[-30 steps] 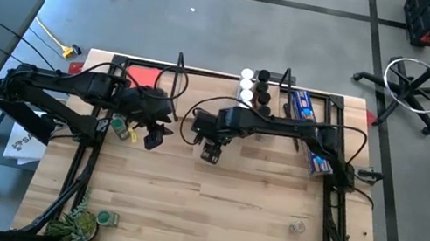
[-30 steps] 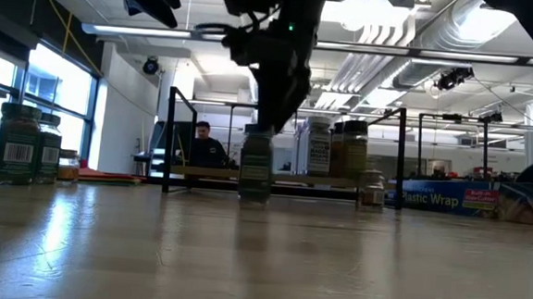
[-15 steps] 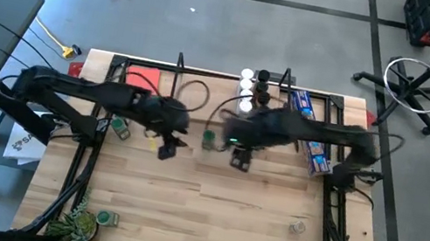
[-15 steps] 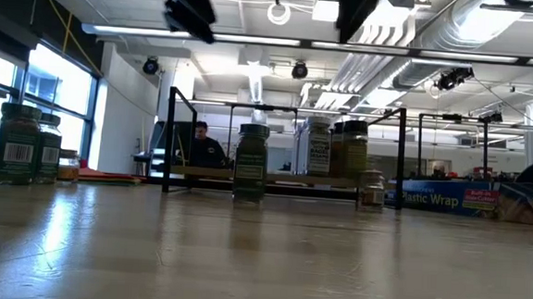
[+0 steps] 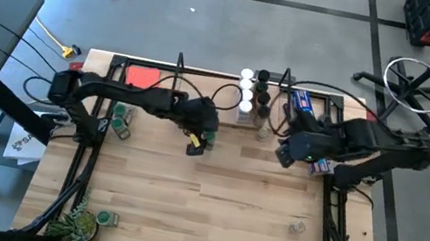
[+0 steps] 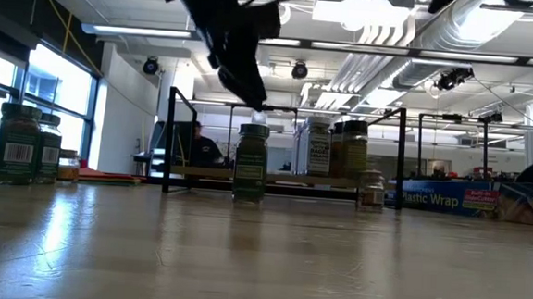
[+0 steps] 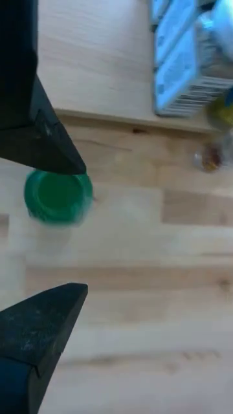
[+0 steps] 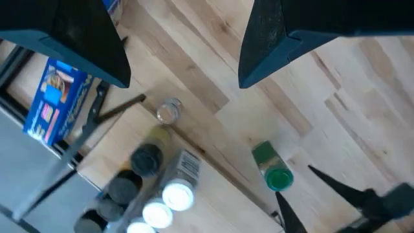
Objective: Shelf spices
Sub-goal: Put the middle right green seasoning bottle on the shelf
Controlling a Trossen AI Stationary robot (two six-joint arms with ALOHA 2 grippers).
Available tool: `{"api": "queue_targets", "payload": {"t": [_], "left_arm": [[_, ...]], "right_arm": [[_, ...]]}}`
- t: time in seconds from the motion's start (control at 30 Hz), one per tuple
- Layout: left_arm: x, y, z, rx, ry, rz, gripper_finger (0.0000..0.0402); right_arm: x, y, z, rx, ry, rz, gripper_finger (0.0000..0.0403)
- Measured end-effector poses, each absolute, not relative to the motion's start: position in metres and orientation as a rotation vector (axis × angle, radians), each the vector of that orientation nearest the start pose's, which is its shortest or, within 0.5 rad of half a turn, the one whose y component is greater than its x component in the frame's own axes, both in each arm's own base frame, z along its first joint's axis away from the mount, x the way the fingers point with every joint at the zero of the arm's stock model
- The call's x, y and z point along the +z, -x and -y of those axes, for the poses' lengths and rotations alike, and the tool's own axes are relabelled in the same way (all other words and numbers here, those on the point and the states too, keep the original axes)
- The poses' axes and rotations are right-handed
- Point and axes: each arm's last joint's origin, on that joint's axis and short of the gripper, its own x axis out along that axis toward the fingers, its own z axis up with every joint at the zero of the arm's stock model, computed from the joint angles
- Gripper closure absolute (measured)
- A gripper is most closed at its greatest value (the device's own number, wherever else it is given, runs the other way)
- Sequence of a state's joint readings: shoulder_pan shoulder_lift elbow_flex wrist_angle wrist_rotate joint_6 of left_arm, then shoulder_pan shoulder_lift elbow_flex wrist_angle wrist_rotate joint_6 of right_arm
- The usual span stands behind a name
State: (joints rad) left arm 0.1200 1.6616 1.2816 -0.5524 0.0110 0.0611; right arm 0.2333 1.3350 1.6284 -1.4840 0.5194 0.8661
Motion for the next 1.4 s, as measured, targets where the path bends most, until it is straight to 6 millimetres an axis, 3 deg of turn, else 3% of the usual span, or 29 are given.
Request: {"api": "queue_targets", "payload": {"t": [0.27, 0.5, 0.7, 0.83, 0.93, 1.1, 1.2, 1.3, 1.4], "left_arm": [[0.226, -0.359, -0.048, 0.171, -0.143, -1.035, 0.0108], [0.211, -0.364, -0.046, 0.115, -0.146, -1.080, 0.0111], [0.211, -0.365, -0.047, 0.147, -0.101, -1.065, 0.0167], [0.212, -0.364, -0.054, 0.079, 0.044, -1.050, 0.0206], [0.228, -0.365, -0.062, 0.101, 0.083, -1.075, 0.0206], [0.295, -0.375, -0.092, 0.159, -0.031, -0.940, 0.0206], [0.323, -0.377, -0.121, 0.207, -0.083, -0.862, 0.0206], [0.332, -0.375, -0.154, 0.266, -0.100, -0.849, 0.0206], [0.324, -0.375, -0.186, 0.305, -0.119, -0.883, 0.0206]], "right_arm": [[0.384, -0.180, -0.034, -0.697, -0.348, -0.913, 0.0121], [0.382, -0.176, -0.034, -0.667, -0.303, -0.933, 0.0121], [0.382, -0.176, -0.034, -0.655, -0.264, -0.939, 0.0121], [0.383, -0.176, -0.033, -0.668, -0.252, -0.927, 0.0121], [0.382, -0.176, -0.033, -0.670, -0.253, -0.925, 0.0121], [0.383, -0.176, -0.033, -0.672, -0.258, -0.924, 0.0121], [0.383, -0.176, -0.033, -0.675, -0.266, -0.922, 0.0121], [0.383, -0.176, -0.033, -0.687, -0.295, -0.914, 0.0121], [0.382, -0.176, -0.034, -0.686, -0.331, -0.918, 0.0121]]}}
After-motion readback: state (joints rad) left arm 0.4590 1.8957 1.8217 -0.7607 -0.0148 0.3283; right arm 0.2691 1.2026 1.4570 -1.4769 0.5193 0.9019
